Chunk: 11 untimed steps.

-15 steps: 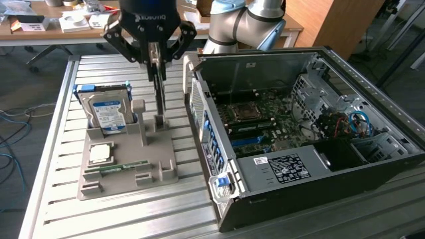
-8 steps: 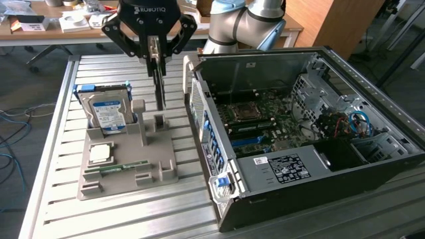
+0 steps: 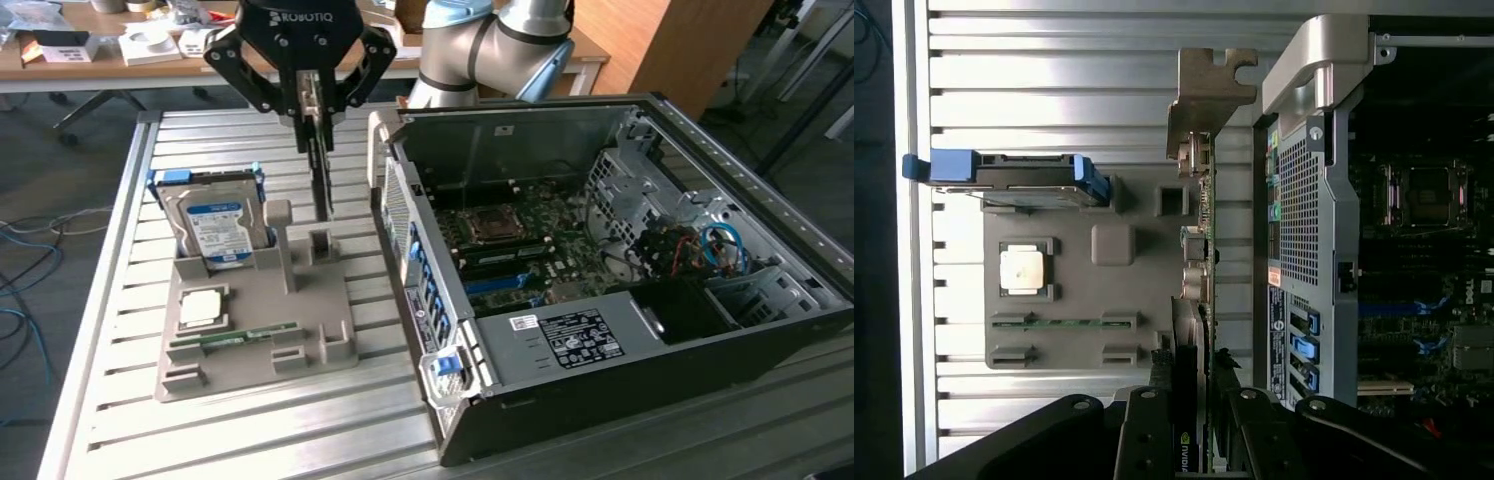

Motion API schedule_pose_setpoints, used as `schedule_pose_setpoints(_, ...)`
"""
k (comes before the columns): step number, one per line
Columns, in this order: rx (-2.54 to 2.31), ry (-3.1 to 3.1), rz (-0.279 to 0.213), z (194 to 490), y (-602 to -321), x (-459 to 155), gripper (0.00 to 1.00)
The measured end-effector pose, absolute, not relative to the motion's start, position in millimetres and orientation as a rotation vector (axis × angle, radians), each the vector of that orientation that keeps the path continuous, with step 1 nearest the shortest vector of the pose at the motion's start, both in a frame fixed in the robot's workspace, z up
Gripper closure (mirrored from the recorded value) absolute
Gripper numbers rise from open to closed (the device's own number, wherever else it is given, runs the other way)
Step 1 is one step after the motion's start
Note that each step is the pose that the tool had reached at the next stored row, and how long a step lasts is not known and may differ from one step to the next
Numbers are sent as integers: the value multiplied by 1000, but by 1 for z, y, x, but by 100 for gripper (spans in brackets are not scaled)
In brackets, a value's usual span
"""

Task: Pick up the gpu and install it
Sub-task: 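Pick up the gpu and move the gpu toward the slot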

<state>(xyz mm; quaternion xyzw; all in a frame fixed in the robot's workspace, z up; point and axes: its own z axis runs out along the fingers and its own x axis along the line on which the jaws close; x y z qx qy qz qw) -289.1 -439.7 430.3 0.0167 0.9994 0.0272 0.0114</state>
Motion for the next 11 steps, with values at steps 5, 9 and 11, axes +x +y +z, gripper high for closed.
schedule_pose_setpoints(5,52,3117,87,430,-440,-281,73)
schedule_pose_setpoints(9,52,3117,90,430,-440,-269,73)
schedule_pose_setpoints(11,52,3117,91,430,-440,-263,73)
